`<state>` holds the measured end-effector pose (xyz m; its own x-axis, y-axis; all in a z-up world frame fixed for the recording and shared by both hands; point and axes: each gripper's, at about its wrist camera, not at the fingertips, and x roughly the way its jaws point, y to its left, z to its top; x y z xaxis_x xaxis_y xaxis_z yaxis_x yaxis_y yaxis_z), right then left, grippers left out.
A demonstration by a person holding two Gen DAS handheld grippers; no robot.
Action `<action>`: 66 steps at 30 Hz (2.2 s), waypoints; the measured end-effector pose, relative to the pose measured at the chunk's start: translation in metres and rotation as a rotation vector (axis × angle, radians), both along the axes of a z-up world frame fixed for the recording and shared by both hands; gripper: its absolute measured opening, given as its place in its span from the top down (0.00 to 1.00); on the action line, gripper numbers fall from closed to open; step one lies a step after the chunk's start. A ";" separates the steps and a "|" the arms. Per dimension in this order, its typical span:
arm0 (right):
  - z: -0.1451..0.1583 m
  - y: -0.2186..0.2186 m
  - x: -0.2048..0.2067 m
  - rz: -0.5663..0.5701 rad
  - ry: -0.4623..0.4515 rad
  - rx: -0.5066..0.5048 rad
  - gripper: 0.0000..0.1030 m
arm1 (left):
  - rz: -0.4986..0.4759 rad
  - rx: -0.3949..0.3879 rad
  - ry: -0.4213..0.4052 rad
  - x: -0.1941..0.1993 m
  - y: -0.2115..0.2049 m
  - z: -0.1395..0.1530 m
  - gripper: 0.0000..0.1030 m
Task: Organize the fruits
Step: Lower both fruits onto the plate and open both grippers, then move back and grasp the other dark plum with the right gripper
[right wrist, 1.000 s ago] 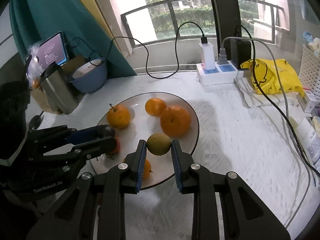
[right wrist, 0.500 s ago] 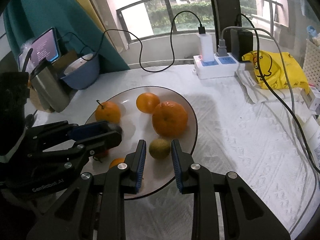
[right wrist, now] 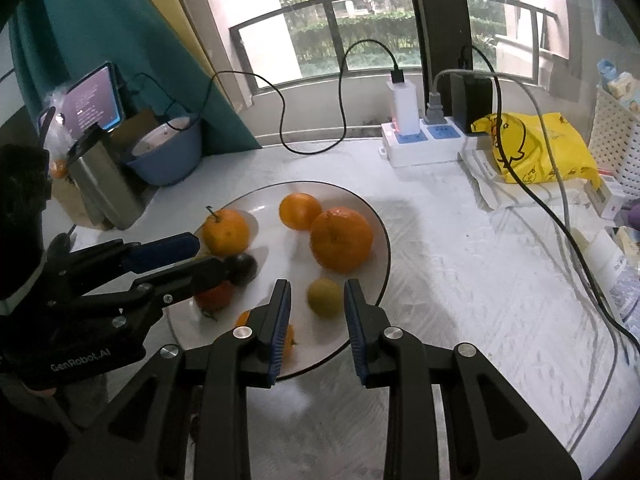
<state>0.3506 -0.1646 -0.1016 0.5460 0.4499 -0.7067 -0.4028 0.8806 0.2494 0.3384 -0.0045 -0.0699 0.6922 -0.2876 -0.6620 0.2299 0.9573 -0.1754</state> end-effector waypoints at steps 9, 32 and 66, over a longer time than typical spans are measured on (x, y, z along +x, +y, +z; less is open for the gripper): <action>0.012 0.000 -0.029 0.005 -0.013 0.006 0.72 | 0.016 -0.006 -0.008 -0.031 0.006 0.008 0.57; 0.009 0.015 -0.085 0.037 0.010 -0.006 0.61 | 0.032 -0.033 -0.006 -0.094 0.014 0.005 0.57; -0.027 0.040 -0.092 0.096 0.088 -0.048 0.71 | 0.053 -0.048 0.074 -0.106 0.026 -0.025 0.56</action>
